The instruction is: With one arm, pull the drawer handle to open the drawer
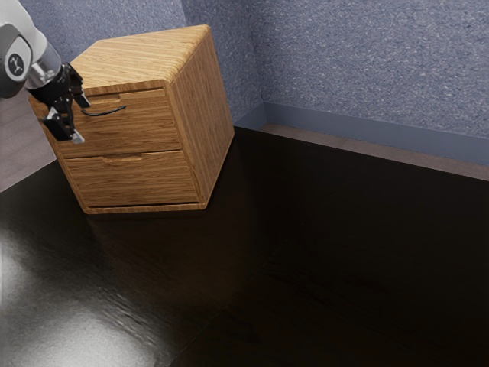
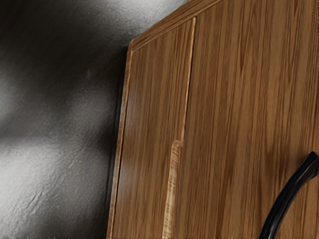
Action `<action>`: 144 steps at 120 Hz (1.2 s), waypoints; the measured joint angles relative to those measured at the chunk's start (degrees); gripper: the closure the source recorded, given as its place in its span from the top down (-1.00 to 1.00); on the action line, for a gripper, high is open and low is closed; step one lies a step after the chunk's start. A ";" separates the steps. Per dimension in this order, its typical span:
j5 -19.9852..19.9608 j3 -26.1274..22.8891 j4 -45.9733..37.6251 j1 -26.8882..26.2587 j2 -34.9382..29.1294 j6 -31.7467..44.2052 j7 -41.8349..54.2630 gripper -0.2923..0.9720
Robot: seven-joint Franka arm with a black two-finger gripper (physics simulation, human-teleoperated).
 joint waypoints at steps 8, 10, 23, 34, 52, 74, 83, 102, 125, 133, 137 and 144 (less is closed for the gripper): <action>0.00 -0.08 0.04 -0.01 0.08 0.20 -0.05 0.54; 0.00 -0.11 0.04 -0.01 0.10 0.25 -0.06 0.54; 0.00 -0.31 0.36 0.00 0.73 0.76 -0.13 0.54; -0.01 -0.41 0.47 -0.06 1.25 1.10 -0.18 0.54; -0.15 -0.42 0.44 -0.07 1.65 1.56 -0.26 0.54; -0.34 -0.43 -0.05 -0.27 1.82 1.81 -0.36 0.53; -0.44 -0.43 -0.36 -0.28 1.82 1.85 -0.39 0.52; -0.58 -0.35 -0.52 -0.39 1.72 1.68 -0.45 0.43; -0.56 -0.30 -0.55 -0.79 1.23 0.48 -0.51 0.27; -0.55 -0.30 -0.55 -0.82 1.07 -0.17 -0.52 0.18; -0.55 -0.29 -0.55 -0.84 0.95 -0.56 -0.53 0.14; -0.56 -0.30 -0.53 -0.84 0.74 -1.35 -0.53 0.06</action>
